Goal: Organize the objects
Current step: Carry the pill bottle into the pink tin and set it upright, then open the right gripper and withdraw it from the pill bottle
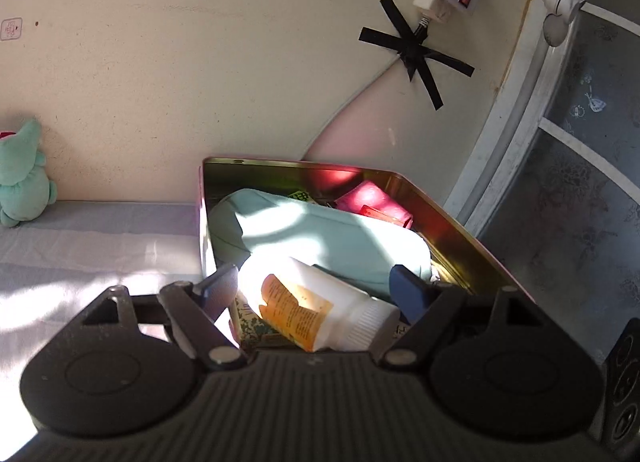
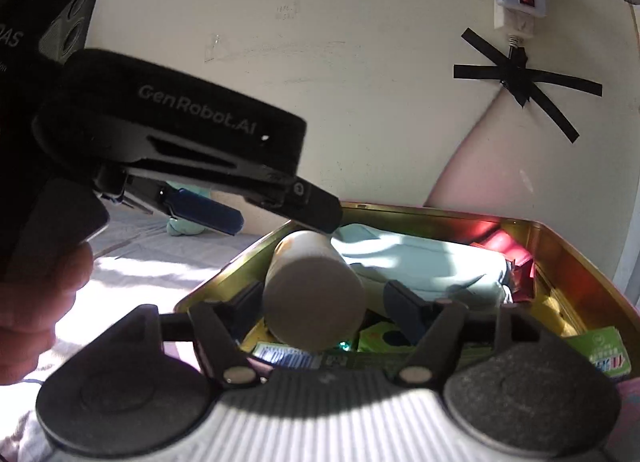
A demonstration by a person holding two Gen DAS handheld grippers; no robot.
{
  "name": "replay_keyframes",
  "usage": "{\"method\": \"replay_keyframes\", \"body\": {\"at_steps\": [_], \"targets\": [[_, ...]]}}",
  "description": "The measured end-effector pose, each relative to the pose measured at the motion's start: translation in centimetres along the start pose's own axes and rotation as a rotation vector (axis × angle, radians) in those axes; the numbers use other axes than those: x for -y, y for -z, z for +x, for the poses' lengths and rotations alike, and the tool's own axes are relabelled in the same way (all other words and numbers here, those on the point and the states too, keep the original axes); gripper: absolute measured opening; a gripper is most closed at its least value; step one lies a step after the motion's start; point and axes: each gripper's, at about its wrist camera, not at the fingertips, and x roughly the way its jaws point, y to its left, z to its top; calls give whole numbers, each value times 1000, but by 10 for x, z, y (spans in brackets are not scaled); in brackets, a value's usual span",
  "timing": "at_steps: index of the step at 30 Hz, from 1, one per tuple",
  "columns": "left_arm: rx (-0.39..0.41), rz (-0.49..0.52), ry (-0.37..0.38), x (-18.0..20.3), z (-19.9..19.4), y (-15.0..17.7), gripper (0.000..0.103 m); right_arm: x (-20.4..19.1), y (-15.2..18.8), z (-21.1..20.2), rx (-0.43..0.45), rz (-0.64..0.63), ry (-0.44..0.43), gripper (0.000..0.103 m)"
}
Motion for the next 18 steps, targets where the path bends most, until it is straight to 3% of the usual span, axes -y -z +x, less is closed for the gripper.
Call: {"method": "replay_keyframes", "body": {"at_steps": [3, 8, 13, 18], "targets": [[33, 18, -50, -4, -19, 9, 84, 1, 1, -7, 41, 13, 7, 74], [67, 16, -149, -17, -51, 22, 84, -4, 5, -11, 32, 12, -12, 75], [40, -4, -275, -35, -71, 44, 84, 1, 4, -16, 30, 75, 14, 75], [9, -36, -335, -50, -81, 61, 84, 5, 4, -33, 55, 147, 53, 75]]}}
